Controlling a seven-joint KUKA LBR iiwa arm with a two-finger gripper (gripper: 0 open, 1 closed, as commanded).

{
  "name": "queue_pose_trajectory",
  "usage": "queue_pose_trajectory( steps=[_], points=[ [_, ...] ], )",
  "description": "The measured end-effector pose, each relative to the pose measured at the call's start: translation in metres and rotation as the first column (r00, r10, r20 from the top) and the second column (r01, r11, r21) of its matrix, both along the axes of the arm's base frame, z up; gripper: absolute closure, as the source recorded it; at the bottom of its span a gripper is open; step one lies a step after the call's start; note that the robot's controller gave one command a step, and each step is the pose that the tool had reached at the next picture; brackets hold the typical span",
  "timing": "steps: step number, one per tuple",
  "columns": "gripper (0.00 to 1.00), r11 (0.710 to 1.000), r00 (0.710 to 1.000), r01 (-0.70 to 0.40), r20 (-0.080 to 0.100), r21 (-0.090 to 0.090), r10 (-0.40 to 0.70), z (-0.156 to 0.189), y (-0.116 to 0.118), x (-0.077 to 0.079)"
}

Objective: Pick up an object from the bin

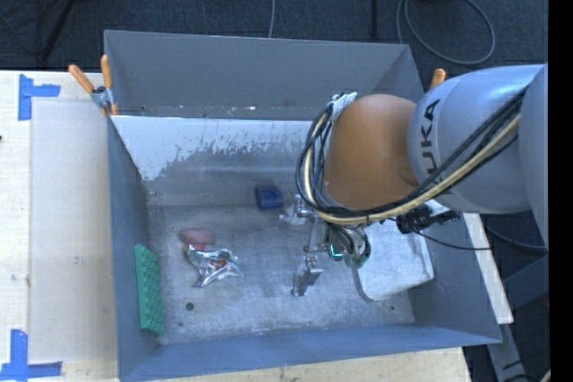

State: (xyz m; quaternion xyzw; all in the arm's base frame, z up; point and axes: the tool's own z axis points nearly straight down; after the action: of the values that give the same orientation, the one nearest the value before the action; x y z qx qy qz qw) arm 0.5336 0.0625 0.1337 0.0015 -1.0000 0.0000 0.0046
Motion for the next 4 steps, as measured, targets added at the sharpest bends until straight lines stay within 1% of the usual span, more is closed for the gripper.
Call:
queue_pose_trajectory(
  steps=[1,2,3,4],
  points=[
    [0.0,0.953,0.953,-0.302,0.011,-0.001,0.302,-0.062,0.113,0.035],
    [0.0,0.993,0.993,-0.122,0.007,0.0,0.122,-0.034,0.118,0.005],
    [0.0,1.0,1.0,-0.008,0.007,0.0,0.008,-0.028,0.114,0.012],
    [0.0,0.996,0.996,0.09,0.012,0.002,-0.09,-0.062,0.121,0.012]
  ],
)
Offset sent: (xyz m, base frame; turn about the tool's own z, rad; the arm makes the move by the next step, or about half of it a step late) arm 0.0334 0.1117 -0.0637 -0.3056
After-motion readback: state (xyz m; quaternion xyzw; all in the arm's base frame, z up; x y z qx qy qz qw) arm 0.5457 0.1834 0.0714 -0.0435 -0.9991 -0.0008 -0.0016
